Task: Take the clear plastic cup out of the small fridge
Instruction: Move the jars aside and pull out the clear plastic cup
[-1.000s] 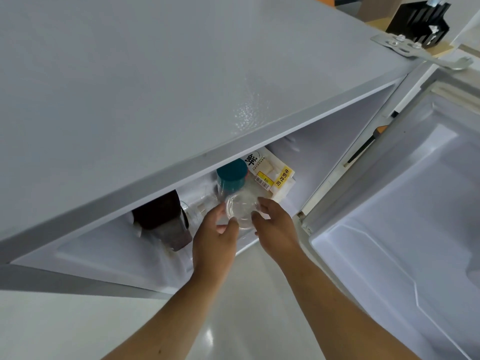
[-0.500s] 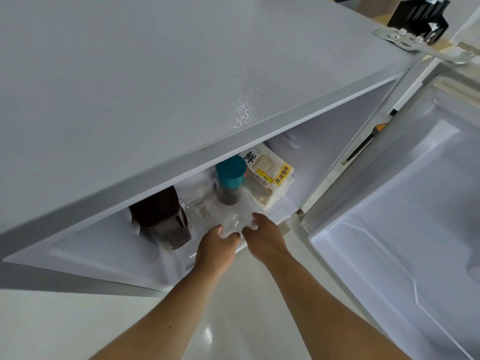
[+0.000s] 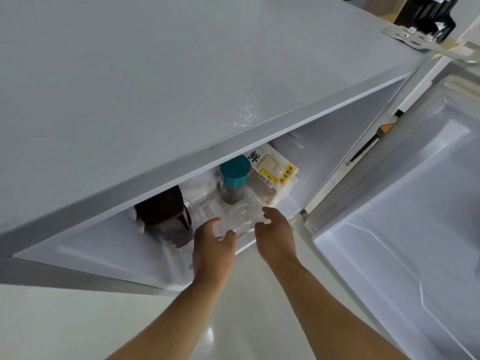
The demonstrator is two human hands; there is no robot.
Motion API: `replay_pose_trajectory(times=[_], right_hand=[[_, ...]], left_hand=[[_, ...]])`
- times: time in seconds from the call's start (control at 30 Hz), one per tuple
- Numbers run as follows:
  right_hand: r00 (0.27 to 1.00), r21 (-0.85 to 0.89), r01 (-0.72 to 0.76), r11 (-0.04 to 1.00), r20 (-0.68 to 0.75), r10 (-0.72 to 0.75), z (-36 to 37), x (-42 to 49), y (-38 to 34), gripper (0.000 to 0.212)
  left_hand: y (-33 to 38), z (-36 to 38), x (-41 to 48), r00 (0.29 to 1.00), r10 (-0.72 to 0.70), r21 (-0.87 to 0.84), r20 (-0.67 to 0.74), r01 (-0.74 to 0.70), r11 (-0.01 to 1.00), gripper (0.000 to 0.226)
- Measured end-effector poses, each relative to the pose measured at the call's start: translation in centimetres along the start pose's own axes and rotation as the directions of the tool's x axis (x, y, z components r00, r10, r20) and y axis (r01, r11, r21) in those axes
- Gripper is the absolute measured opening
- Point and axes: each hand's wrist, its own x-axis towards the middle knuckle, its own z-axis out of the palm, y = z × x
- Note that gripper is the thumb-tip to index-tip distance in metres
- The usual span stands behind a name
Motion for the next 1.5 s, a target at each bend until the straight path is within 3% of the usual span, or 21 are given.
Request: replay_pose_trajectory(times=[0.1,0.3,0.43,0.53,0.63,0.73,0.8,0.87,0.97,1.07,1.2,1.33,1.4,1.5], right_hand=[[0.994,0.021,0.028,0.999,0.106,-0.031,1.1,-0.6,-0.3,0.041],[0.954,0.192,-0.143,0.971,0.288,0.084,2.7,-0.1,-2.0,0.035],[0.936,0.248,-0.218,0.944,0.325,0.131,2.8,0.2,-2.4,0.041],[0.924,0.345,-0.285,0.894,0.347,0.161,2.1,0.1,-2.8,0.058],[0.919,0.396,-0.258,0.881,0.382,0.098,1.4,-0.3,-3.1,0.059],[0.973,0.128,0.064,0.99,0.212,-0.091,1.7,-0.9,-3.2,0.056],[0.971,-0.086,0.233,0.969,0.064,-0.228,1.7,-1.2,-3.3,0.057],[0.943,-0.168,0.322,0.932,-0.027,-0.331,1.2,-1.2,-3.5,0.058],[0.902,-0.246,0.405,0.88,-0.047,-0.428,0.6,-0.9,-4.1,0.065],[0.884,-0.334,0.429,0.839,-0.035,-0.466,0.3,-0.1,-4.4,0.067],[0.923,-0.396,0.368,0.841,0.046,-0.382,-0.4,0.9,-4.4,0.072],[0.948,-0.408,0.316,0.857,0.102,-0.301,-0.8,1.6,-4.4,0.075],[0.949,-0.441,0.315,0.84,0.132,-0.286,-0.7,1.9,-4.3,0.076],[0.946,-0.488,0.323,0.811,0.163,-0.279,-0.6,2.4,-4.1,0.078]], left_hand=[[-0.8,-0.3,-0.9,0.996,0.064,0.002,-0.056,-0.064,0.998,0.059],[0.1,0.1,1.3,1.0,-0.011,-0.053,0.012,0.011,0.999,0.063],[0.4,-0.2,2.6,0.996,-0.09,-0.332,0.03,0.094,0.939,0.046],[0.0,-0.4,0.2,0.996,-0.021,-0.306,-0.087,-0.007,0.952,0.034],[-0.6,-0.7,-1.7,0.987,-0.09,-0.431,-0.13,0.026,0.902,0.03],[0.0,-0.7,-1.2,0.988,-0.138,-0.511,-0.068,0.084,0.856,0.023],[1.0,-0.3,-0.6,0.989,-0.147,-0.569,-0.001,0.12,0.813,0.026],[1.9,0.0,-0.2,0.991,-0.133,-0.591,0.032,0.126,0.797,0.03],[2.4,0.1,0.8,0.99,-0.126,-0.574,0.06,0.138,0.807,0.041],[2.6,0.4,1.9,0.979,-0.172,-0.569,0.108,0.202,0.797,0.037],[3.1,1.1,2.9,0.972,-0.17,-0.476,0.164,0.229,0.849,0.045],[4.0,1.7,2.8,0.973,-0.103,-0.273,0.204,0.157,0.949,0.038],[4.2,1.9,2.7,0.969,-0.14,-0.298,0.206,0.198,0.934,0.038],[4.0,2.1,2.0,0.961,-0.186,-0.432,0.203,0.258,0.864,0.017]])
